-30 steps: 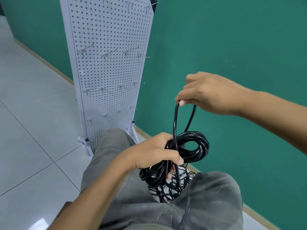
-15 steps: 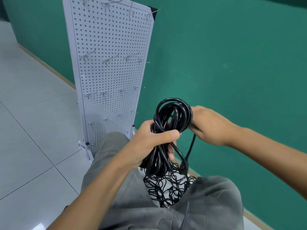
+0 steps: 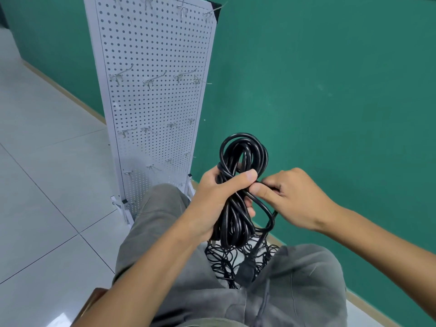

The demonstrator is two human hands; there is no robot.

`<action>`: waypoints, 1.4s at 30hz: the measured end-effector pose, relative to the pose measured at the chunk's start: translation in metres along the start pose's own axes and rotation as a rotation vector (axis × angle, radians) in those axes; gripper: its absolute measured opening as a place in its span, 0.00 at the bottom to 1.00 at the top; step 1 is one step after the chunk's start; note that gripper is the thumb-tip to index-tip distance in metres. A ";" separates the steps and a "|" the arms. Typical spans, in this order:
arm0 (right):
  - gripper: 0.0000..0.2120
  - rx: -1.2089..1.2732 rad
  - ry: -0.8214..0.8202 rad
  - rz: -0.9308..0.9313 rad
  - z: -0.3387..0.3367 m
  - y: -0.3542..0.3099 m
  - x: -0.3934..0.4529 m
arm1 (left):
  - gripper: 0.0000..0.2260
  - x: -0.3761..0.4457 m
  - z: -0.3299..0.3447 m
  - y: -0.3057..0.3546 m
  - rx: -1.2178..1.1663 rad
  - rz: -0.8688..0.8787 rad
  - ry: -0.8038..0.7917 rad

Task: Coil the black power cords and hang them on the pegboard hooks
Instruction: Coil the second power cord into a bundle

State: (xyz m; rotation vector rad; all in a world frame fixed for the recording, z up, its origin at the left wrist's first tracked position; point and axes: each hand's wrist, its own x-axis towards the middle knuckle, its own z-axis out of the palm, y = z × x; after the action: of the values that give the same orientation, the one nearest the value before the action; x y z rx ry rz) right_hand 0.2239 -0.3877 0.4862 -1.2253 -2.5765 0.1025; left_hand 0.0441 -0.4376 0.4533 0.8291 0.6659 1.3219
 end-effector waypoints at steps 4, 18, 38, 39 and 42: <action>0.35 -0.148 0.076 -0.182 0.003 0.013 0.002 | 0.14 -0.002 0.003 0.002 -0.055 0.008 -0.005; 0.22 -0.181 0.131 -0.165 0.010 0.035 -0.011 | 0.09 0.003 0.003 -0.002 0.154 0.127 0.132; 0.14 -0.053 -0.480 0.048 0.027 0.055 -0.041 | 0.19 0.019 -0.029 -0.001 0.171 0.058 0.249; 0.14 0.029 -0.469 0.022 0.033 0.052 -0.044 | 0.19 0.020 -0.032 0.001 0.177 0.069 0.266; 0.09 0.468 -0.420 0.081 0.037 0.038 -0.047 | 0.18 0.023 -0.043 0.008 0.262 0.116 0.352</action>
State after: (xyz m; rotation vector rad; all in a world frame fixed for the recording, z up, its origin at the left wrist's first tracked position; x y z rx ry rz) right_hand 0.2696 -0.3972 0.4333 -1.2166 -2.6018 1.0149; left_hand 0.0072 -0.4088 0.4367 0.8614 1.1002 1.5231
